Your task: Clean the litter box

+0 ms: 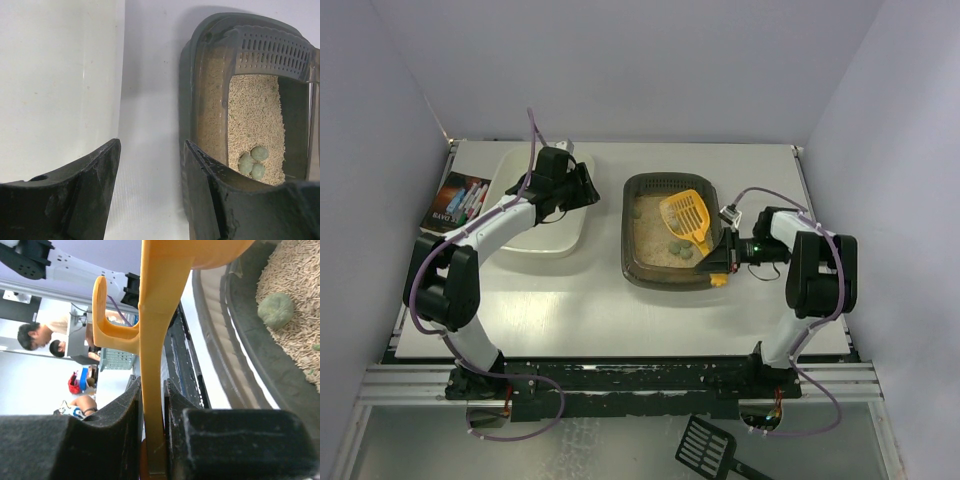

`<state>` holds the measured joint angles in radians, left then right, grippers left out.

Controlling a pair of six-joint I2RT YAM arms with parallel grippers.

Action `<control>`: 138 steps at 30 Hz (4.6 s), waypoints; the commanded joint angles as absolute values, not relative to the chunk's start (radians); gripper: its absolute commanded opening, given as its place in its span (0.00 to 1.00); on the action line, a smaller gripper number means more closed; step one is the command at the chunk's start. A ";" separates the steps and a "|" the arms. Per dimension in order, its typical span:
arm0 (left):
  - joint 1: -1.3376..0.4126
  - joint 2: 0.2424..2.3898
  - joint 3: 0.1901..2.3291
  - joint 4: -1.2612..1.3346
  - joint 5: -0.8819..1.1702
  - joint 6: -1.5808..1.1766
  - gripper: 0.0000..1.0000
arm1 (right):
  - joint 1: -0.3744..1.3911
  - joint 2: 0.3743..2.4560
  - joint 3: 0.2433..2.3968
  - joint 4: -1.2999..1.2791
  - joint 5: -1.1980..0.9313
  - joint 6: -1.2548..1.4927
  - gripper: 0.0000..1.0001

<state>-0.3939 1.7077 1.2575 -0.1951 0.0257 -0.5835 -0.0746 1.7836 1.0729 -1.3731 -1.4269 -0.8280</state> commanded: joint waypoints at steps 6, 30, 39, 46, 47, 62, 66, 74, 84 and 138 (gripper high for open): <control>-0.388 1.686 1.272 -0.193 0.002 -0.572 0.65 | -0.124 1.624 0.865 -0.911 -1.609 -0.370 0.00; -0.388 1.712 1.273 -0.182 0.041 -0.584 0.68 | -0.120 1.508 0.789 -0.497 -1.447 0.141 0.00; -0.388 1.719 1.289 -0.191 0.066 -0.575 0.71 | -0.104 1.564 0.958 -0.763 -1.190 -0.065 0.00; -0.388 1.697 1.264 -0.171 0.049 -0.560 0.72 | -0.082 1.515 1.138 -0.918 -0.918 -0.140 0.00; -0.388 1.696 1.264 -0.170 0.052 -0.561 0.73 | -0.079 1.503 1.152 -0.925 -0.884 -0.136 0.00; -0.388 1.691 1.261 -0.166 0.050 -0.558 0.72 | -0.006 1.422 1.150 -0.872 -0.673 -0.076 0.00; -0.388 1.686 1.255 -0.160 0.048 -0.557 0.73 | -0.005 1.419 1.143 -0.842 -0.615 -0.052 0.00; -0.388 1.697 1.265 -0.169 0.052 -0.558 0.73 | 0.005 1.479 1.156 -0.990 -1.067 -0.177 0.00; -0.388 1.690 1.259 -0.164 0.047 -0.554 0.73 | -0.138 1.445 0.727 -0.271 -1.622 0.573 0.00; -0.373 1.663 1.222 -0.134 0.059 -0.545 0.76 | -0.017 1.515 0.751 -0.238 -1.624 0.542 0.00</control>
<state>-0.3813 1.6863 1.2247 -0.1680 0.0463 -0.5556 -0.0193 1.5101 0.7456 -0.3046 -1.5143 0.5053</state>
